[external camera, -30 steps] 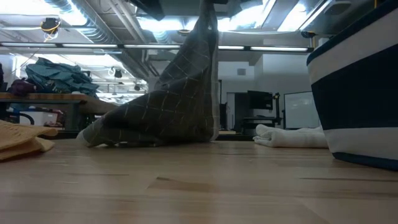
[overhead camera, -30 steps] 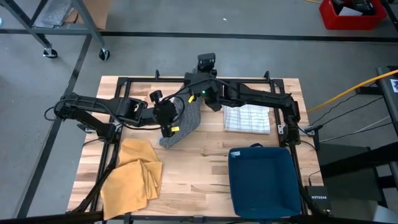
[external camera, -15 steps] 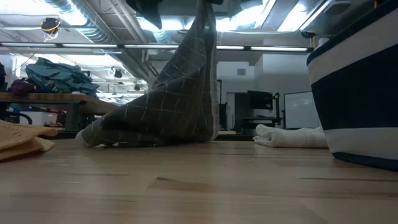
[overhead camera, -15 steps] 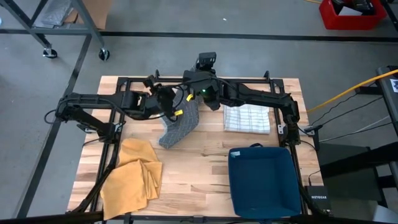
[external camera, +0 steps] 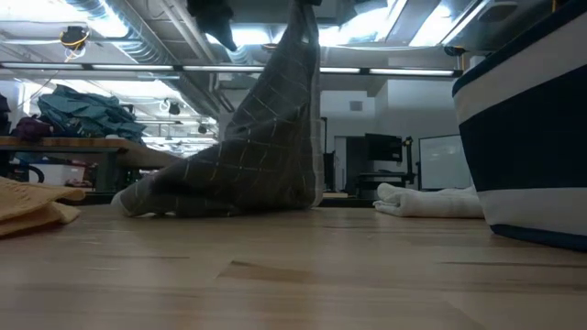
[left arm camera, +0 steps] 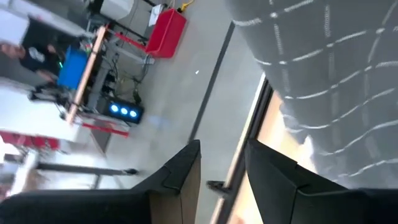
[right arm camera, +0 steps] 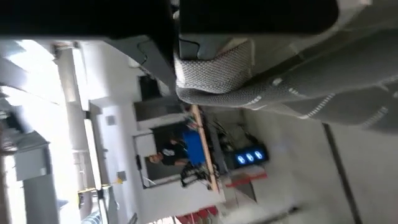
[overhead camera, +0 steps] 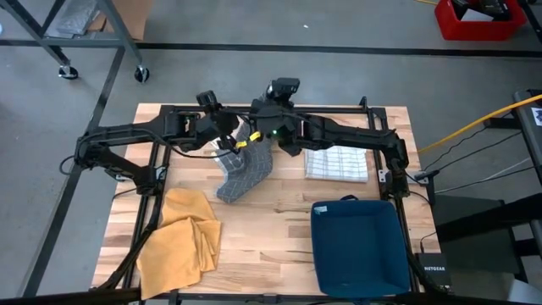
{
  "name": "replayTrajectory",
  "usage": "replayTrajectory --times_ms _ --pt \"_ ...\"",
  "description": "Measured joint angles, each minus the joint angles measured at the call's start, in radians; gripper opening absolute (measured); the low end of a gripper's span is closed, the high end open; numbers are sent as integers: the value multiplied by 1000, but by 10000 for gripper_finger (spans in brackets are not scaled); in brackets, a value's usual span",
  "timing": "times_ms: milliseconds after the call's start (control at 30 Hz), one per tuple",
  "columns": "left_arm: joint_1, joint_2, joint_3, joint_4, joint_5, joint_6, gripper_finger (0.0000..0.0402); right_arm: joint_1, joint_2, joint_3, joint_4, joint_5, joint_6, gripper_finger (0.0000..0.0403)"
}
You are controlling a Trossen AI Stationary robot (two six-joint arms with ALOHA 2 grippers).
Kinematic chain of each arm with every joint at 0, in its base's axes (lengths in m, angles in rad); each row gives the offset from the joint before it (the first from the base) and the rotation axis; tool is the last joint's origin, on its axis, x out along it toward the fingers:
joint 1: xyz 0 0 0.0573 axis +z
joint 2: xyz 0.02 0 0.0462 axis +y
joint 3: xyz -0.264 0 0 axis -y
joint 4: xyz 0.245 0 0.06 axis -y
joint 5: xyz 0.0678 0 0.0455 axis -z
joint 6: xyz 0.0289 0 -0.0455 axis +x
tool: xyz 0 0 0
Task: Fold towel
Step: Fold the gray towel
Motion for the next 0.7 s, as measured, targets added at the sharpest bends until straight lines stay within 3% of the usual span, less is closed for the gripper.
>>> replayTrajectory --times_ms 167,300,533,700 --pt "-39 -35 -2 -51 39 70 117 27 0 0 -156 -28 209 1" --pt "-122 -88 -3 -153 232 -40 117 33 0 0 -260 -51 337 1" --pt "-314 -136 -1 -365 315 -294 117 36 15 0 -273 -150 382 1" --pt "-444 -133 0 -366 482 -346 117 22 23 0 -246 -150 387 1"
